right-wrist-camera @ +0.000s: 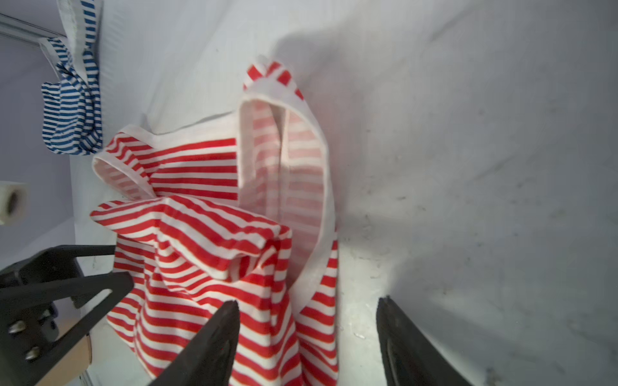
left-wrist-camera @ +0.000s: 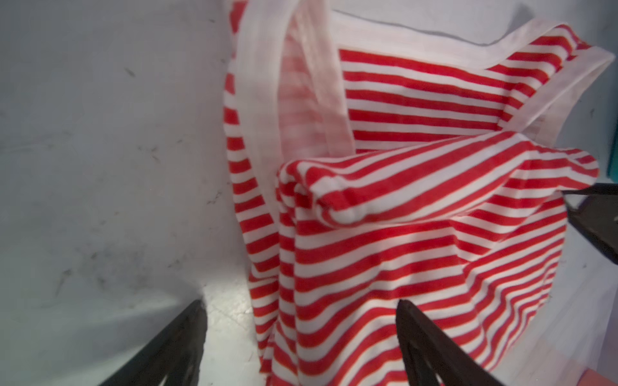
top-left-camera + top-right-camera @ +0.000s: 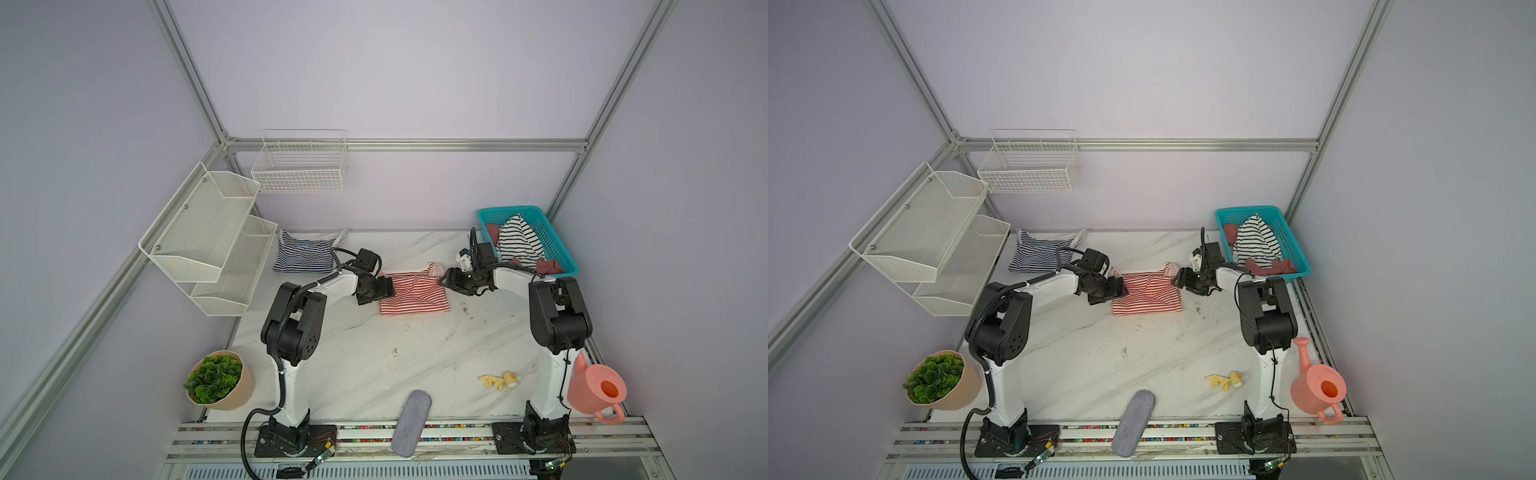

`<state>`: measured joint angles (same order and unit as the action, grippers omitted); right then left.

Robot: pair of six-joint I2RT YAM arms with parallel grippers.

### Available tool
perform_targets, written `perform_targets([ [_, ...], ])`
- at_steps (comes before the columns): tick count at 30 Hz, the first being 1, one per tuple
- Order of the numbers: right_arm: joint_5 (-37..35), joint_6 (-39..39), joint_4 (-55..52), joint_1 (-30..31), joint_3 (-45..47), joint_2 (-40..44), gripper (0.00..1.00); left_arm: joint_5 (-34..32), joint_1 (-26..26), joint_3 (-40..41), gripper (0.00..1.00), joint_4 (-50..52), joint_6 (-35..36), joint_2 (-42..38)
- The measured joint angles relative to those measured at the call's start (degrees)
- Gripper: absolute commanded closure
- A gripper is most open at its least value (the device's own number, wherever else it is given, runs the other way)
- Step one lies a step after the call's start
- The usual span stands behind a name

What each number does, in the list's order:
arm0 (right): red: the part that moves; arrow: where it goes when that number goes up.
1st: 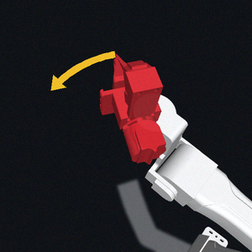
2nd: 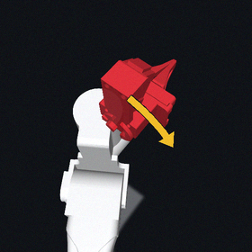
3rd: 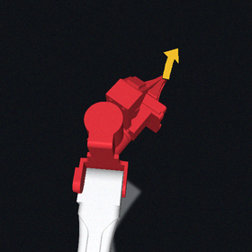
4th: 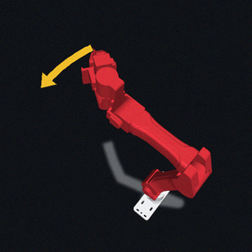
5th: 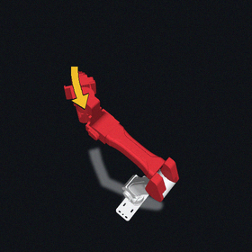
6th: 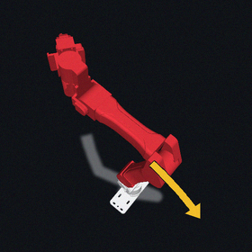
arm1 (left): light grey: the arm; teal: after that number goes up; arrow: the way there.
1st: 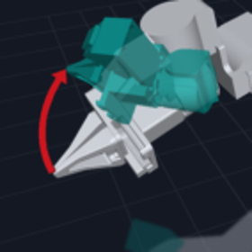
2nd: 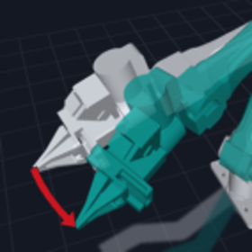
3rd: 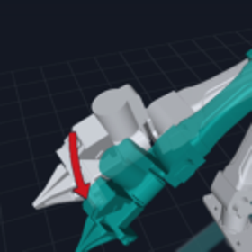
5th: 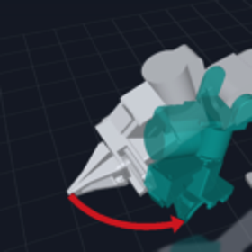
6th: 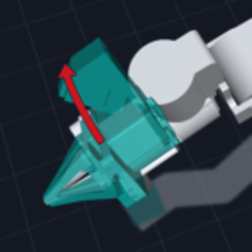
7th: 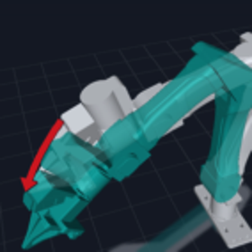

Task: Fold and stack tank tops
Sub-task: Pick up the tank top from the top-center of the table.

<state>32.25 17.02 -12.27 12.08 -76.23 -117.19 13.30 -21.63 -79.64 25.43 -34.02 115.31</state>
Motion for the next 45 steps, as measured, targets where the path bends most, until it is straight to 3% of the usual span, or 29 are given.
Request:
perform_targets([
  [19,6.6,2.1,10.3,4.9,2.2,-2.4,0.41,5.1,-1.5,0.1,0.29,-12.3,-1.5,4.1],
  [24,7.6,2.9,12.0,5.4,1.8,-3.3,0.41,5.2,-2.2,-0.2,0.57,-14.7,-2.5,5.7],
  [28,8.3,3.3,12.9,5.4,1.7,-3.7,0.38,4.9,-2.5,-0.5,1.00,-15.1,-3.6,7.0],
  [35,6.2,3.6,12.8,5.7,2.5,-2.2,0.33,2.0,-2.6,-3.0,1.00,-10.6,-3.6,7.3],
  [45,-5.6,6.5,8.3,5.9,7.9,7.2,0.32,-11.2,1.6,-18.7,1.00,12.3,3.7,9.4],
])
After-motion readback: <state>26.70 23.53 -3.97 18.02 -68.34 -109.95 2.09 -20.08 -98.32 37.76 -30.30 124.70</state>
